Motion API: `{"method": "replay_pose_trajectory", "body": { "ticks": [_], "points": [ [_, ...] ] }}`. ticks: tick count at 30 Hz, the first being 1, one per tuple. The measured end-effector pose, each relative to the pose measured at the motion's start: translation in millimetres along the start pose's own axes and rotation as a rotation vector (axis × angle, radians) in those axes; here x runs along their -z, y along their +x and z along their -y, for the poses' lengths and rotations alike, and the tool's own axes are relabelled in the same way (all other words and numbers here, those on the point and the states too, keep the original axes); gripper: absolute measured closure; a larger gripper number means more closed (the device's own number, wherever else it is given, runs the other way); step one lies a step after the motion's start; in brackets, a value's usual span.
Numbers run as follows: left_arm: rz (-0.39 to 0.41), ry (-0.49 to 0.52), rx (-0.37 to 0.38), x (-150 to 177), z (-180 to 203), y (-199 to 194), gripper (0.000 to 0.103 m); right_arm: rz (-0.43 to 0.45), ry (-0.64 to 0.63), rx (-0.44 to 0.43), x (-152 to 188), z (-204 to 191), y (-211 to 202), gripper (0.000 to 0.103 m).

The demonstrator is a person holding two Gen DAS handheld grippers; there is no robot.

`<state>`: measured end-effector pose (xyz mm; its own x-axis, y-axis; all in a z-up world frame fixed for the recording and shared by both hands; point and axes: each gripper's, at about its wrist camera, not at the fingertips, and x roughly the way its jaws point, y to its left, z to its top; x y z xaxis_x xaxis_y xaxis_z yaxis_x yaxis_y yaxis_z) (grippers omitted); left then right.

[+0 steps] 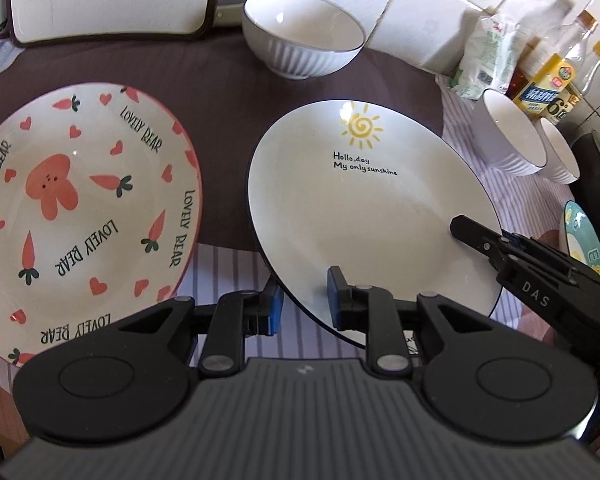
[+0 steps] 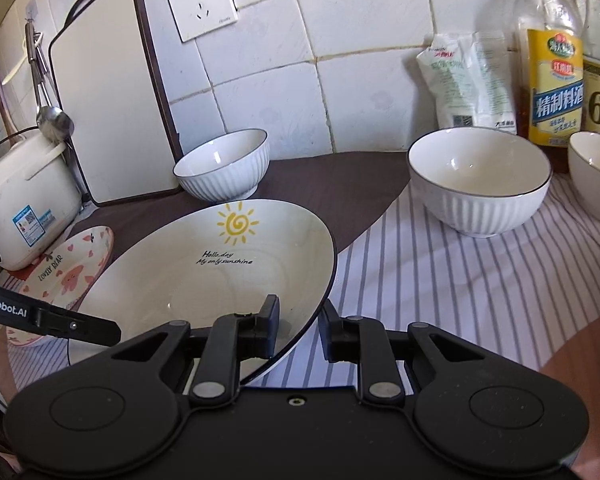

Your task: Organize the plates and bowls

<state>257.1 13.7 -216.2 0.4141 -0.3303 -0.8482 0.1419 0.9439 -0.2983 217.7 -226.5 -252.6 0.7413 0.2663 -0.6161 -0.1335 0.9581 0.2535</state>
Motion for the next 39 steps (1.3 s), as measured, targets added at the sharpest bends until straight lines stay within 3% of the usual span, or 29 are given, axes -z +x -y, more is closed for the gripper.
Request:
{"method": "replay_pose_trajectory", "body": {
  "ticks": [10,17,23,29,35,39],
  "points": [
    [-0.034,-0.029,-0.009,-3.0,-0.1,4.8,0.082,-0.012,0.008,0.01,1.3,0.4,3.8,0.078],
    [-0.103,0.029,-0.112,-13.0,16.1,3.5,0.081,-0.036,-0.009,0.07,2.6,-6.1,2.1,0.079],
    [-0.136,0.059,-0.115,-16.3,24.8,-14.7,0.081,-0.043,0.051,0.122,-7.4,-10.6,-23.6,0.079],
    [-0.168,0.117,-0.139,-16.4,30.1,-50.5,0.072,-0.074,-0.004,0.17,-23.2,-34.2,-59.4,0.078],
    [-0.142,0.172,-0.14,-15.8,27.8,-99.1,0.064,-0.08,-0.006,0.121,-39.3,-60.1,-100.9,0.068],
    [-0.134,0.212,-0.154,-10.7,24.3,-125.8,0.062,-0.078,-0.053,0.094,-45.9,-87.8,-126.1,0.054]
  ]
}}
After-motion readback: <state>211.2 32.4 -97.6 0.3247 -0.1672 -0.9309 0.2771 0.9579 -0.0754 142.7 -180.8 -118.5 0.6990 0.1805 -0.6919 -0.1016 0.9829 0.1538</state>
